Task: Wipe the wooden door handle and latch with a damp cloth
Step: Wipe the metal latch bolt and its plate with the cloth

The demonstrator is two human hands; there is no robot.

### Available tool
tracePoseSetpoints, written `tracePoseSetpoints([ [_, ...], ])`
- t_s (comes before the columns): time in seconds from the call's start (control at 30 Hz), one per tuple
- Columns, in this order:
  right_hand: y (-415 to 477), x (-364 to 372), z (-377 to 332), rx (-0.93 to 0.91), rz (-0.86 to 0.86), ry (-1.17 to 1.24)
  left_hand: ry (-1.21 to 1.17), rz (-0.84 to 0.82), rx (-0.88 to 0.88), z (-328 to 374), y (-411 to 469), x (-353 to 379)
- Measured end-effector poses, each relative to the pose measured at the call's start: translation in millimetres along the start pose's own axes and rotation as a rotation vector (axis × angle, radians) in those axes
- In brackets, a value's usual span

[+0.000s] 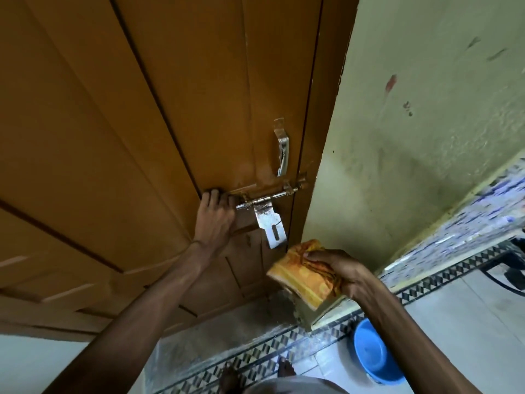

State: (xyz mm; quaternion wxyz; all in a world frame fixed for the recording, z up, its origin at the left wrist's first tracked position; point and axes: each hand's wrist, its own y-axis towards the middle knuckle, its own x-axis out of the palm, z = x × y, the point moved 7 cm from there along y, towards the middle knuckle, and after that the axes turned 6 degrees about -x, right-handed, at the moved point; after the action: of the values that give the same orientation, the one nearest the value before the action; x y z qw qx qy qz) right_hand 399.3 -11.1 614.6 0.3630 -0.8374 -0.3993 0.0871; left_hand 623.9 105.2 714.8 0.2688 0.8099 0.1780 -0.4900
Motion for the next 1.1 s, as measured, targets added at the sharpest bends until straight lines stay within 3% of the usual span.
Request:
tracePoseSetpoints([
  [0.23, -8.0, 5.2, -21.9, -0.066, 0.099, 0.382, 0.054, -0.069, -0.042, 0.5, -2.5, -3.6],
  [0.33, -3.5, 25.1, -41.4, -0.171, 0.14, 0.421, 0.05, -0.106, -0.036, -0.1, -2.8, -6.2],
  [0.53, -17.0, 87.7, -103.4, -0.926, 0.449, -0.218, 0.017, -0.247, -0.058, -3.1, -4.1, -14.7],
  [0.63, -1.7, 106.5, -112.3, -1.023, 0.585, -0.685, 0.031, -0.266, -0.062, -5.9, -3.5, -13.8],
  [0.73, 12.1, 126.7, -105.4, -1.062, 0.506, -0.961, 0.012, -0.295, -0.09, -5.7, -4.8, -11.8],
  [0.83, 11.4, 132.8, -105.0, -1.142, 0.388, -1.062, -0.004, -0.238, -0.08, -5.7, -4.7, -10.2],
  [1.0, 1.0, 84.5, -123.3, -1.041, 0.679, -0.745, -0.029, -0.223, -0.073, -5.5, -4.5, -10.2],
  [1.1, -2.5, 110.4, -111.3, -1.025, 0.643, -0.797, -0.022, -0.223, -0.083, -5.7, -4.4, -9.0],
])
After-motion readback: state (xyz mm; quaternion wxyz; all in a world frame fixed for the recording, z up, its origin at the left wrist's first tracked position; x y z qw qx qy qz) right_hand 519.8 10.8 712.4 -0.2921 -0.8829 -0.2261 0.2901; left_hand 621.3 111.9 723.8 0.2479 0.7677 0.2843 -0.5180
